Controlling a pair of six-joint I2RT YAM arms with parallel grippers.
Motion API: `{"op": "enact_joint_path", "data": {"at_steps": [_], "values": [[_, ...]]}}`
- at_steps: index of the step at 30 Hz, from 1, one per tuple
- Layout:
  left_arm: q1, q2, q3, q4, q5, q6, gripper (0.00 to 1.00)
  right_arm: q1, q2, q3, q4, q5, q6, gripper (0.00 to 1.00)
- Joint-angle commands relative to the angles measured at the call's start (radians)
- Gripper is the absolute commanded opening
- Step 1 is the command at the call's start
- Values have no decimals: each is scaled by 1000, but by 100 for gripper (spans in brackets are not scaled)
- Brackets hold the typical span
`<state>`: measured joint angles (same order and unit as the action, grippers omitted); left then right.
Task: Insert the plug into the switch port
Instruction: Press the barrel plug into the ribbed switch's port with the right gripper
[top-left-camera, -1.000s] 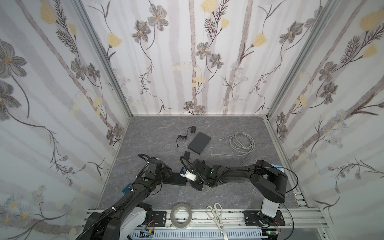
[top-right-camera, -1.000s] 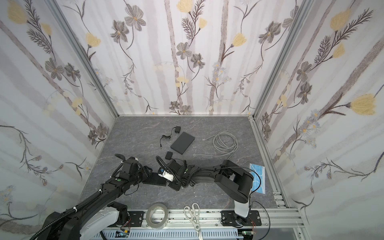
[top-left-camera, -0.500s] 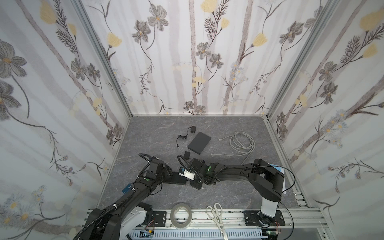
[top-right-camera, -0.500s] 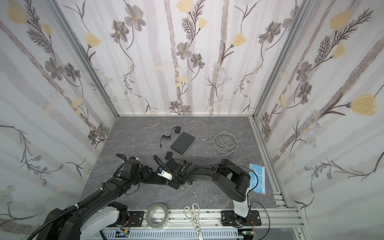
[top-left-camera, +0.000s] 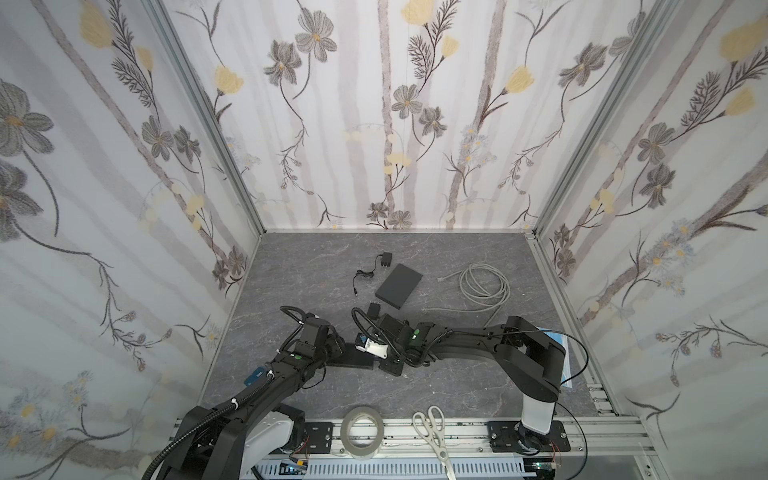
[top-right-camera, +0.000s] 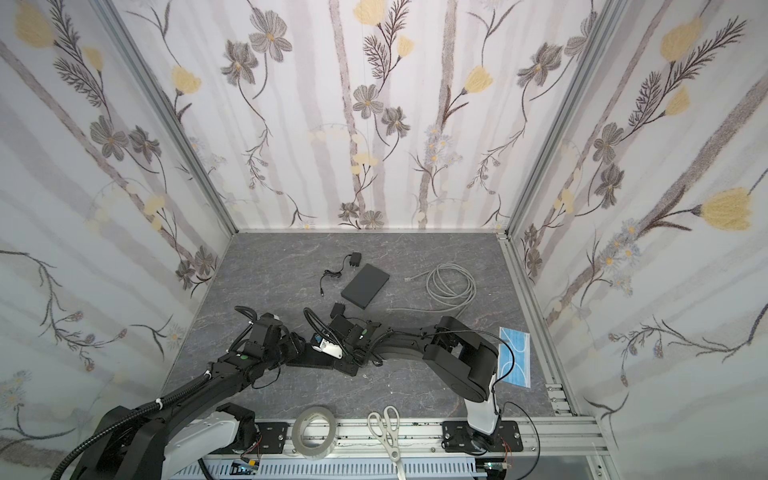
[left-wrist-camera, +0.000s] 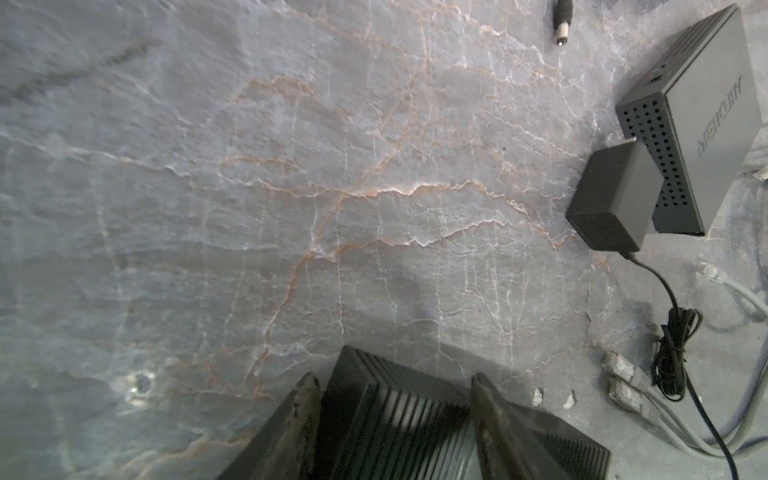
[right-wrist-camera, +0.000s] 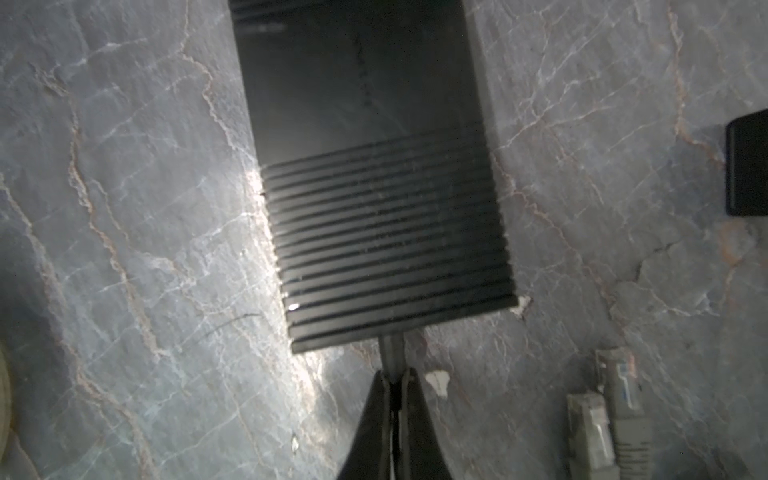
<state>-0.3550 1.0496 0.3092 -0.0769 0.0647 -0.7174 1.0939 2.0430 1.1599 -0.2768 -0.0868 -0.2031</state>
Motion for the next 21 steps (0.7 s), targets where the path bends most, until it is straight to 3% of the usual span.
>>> {"op": "enact_joint_path", "data": {"at_steps": [1,15,21], "values": [[-14,-2,3,45,138,-17,51,4,7,38,228,-77,-14,0],[-33,18,0,62,141,-22,48,5,22,61,226,-90,-12,0],[-33,-2,-3,43,117,-20,56,5,-1,8,257,-58,-2,0]]}}
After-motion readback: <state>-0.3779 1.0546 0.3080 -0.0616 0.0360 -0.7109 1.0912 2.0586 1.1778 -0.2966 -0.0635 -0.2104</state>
